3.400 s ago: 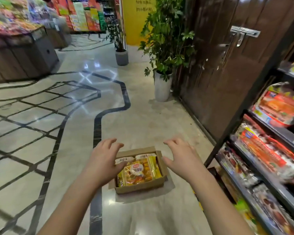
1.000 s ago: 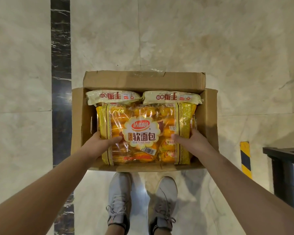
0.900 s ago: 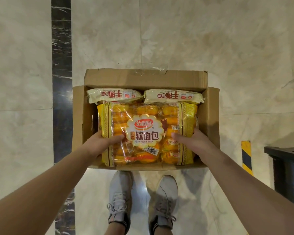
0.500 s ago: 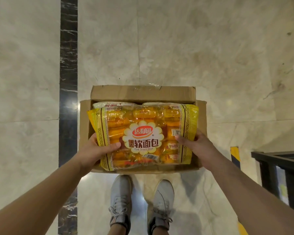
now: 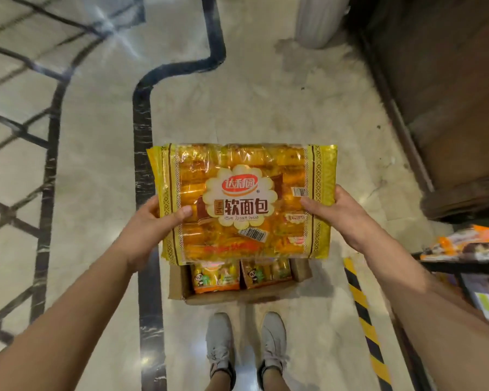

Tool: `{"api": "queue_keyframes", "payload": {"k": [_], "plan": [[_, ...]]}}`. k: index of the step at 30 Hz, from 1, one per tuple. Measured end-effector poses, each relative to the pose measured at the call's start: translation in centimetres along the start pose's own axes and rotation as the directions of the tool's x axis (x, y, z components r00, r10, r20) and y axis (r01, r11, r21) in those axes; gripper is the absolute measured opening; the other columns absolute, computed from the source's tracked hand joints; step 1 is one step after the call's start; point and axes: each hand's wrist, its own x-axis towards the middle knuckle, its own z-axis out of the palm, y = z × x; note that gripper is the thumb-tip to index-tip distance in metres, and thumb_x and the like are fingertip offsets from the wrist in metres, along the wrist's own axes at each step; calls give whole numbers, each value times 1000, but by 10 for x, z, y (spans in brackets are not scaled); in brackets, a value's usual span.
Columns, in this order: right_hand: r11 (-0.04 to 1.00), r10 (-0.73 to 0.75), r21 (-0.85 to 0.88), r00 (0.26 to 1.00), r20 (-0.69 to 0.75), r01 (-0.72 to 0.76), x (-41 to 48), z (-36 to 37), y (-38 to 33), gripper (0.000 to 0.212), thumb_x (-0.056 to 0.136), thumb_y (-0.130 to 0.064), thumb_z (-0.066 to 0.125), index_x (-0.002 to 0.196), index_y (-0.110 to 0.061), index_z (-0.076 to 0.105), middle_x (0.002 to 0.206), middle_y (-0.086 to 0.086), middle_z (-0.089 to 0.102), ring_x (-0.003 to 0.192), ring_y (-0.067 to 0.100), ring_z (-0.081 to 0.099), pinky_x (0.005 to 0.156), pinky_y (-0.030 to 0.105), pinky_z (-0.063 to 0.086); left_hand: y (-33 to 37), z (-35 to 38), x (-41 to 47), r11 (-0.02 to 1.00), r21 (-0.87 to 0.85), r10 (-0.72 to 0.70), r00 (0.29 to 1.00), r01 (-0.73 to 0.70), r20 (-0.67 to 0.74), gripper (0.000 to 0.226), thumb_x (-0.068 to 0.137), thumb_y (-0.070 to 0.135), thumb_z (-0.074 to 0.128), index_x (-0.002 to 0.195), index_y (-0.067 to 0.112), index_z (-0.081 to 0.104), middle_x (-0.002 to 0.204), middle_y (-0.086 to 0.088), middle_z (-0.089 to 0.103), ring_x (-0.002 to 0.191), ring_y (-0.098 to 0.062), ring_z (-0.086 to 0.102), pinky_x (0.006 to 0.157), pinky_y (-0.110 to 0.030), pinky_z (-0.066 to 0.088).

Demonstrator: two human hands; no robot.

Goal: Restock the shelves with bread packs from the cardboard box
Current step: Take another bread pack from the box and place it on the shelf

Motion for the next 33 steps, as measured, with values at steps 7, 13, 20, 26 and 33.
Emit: {"api": "queue_keyframes", "payload": {"k": [7,13,20,26,33], "plan": [[981,-194,-25,981,-24,194,-125,-50,-167,117,36,-82,86,136,-28,58,119,-8,76,108,12,73,103,43,54,174,9,-102,978,12,206,978,-206,-17,53,78,54,78,118,22,64,102,-1,80,88,-16,78,67,-25,61],[914,-391,60,912,-126,400,-230,-96,-267,72,71,-62,82,132,-29,62,119,-6,76,110,16,73,108,49,50,297,21,-178,894,22,444,893,-447,69,62,85,63,68,131,22,64,118,-6,76,107,-28,74,87,-44,61],[852,-472,85,829,-299,516,-309,-128,-294,59,73,-58,84,123,-32,69,115,-8,77,107,16,74,103,47,52,367,57,-237,788,22,615,788,-616,42,42,93,47,63,129,26,63,115,0,77,103,-21,75,84,-41,58],[800,-477,110,736,-480,590,-361,-145,-286,38,82,-39,77,117,-26,69,103,-5,80,93,15,78,78,35,59,380,96,-259,734,-8,678,732,-679,67,38,84,60,70,115,39,69,108,7,79,96,-16,77,80,-42,59],[795,-409,11,549,-729,607,-444,-152,-248,43,76,-49,78,116,-33,69,104,-12,79,93,8,76,79,35,57,389,140,-270,693,-75,701,647,-717,298,35,89,42,63,122,31,69,113,4,78,102,-17,75,89,-41,55]]}}
